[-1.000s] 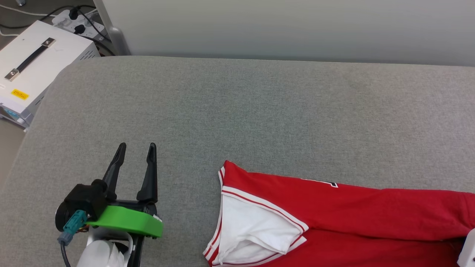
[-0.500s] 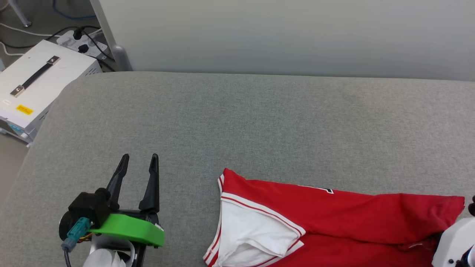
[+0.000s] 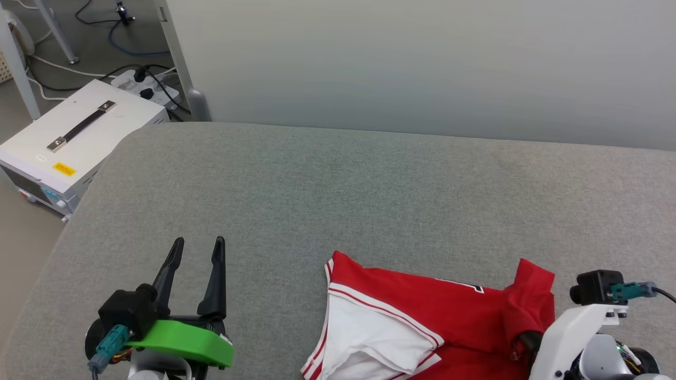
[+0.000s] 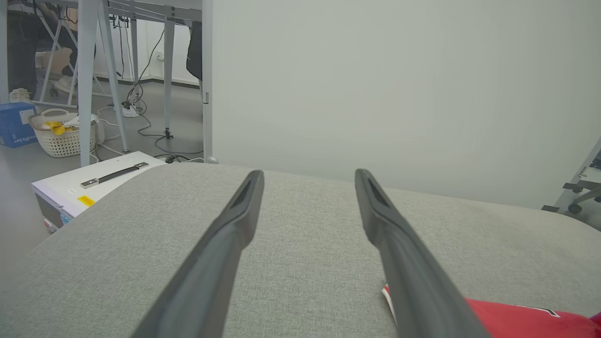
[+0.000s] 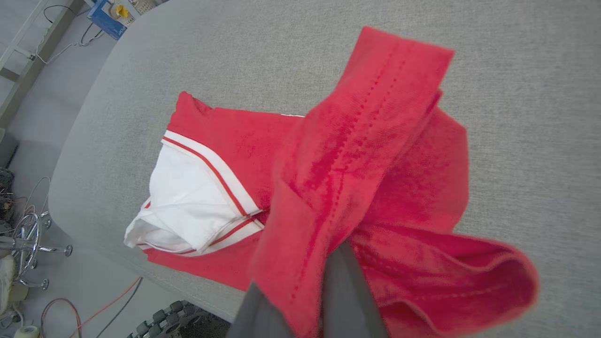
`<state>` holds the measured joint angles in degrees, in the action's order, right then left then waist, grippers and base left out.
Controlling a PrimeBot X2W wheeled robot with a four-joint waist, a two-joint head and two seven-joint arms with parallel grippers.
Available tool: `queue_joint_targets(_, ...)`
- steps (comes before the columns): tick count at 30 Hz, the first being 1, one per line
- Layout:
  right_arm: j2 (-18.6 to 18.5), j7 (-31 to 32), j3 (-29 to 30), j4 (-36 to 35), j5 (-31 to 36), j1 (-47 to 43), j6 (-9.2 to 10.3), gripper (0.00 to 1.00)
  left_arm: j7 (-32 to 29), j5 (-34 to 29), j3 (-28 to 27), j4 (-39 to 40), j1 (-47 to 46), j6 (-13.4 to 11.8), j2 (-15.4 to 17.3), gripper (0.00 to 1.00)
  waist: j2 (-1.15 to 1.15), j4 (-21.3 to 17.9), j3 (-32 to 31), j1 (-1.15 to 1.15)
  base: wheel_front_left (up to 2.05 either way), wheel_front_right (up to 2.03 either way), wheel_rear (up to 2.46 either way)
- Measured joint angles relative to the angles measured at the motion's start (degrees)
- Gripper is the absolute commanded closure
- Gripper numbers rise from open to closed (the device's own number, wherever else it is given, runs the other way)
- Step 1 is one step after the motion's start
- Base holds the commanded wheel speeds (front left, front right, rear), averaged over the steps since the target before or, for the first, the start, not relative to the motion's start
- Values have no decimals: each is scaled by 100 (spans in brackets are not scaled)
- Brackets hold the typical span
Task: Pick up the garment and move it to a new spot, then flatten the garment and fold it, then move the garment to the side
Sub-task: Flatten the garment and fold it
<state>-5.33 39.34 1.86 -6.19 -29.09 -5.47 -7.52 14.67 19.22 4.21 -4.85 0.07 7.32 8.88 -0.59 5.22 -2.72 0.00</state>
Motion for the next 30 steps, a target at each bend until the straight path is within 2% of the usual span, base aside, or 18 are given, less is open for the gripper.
queue_joint_targets(8, 230, 10, -633, 221, -242, 393, 0, 100, 0, 0, -34, 15, 49, 0, -7, 0, 0, 257, -51, 0, 0, 0, 0)
queue_joint_targets(15, 249, -634, -1374, 981, -1026, 775, 0, 100, 0, 1, -2, 1, 48, 0, -4, 0, 0, 475, 21, 0, 0, 0, 0)
queue_joint_targets(28, 255, -1747, -2331, 2641, -1871, 1567, 1, 100, 0, 27, 98, -77, 36, 0, 3, 0, 0, 780, 145, 0, 0, 0, 0)
queue_joint_targets(29, 255, -1809, -2435, 2743, -1914, 1631, 1, 56, 0, 31, 99, -83, 35, 0, 3, 0, 0, 791, 155, 0, 0, 0, 0)
queue_joint_targets(30, 255, -1867, -2517, 2811, -1923, 1678, 1, 1, 0, 34, 100, -88, 34, 0, 3, 0, 0, 798, 162, 0, 0, 0, 0)
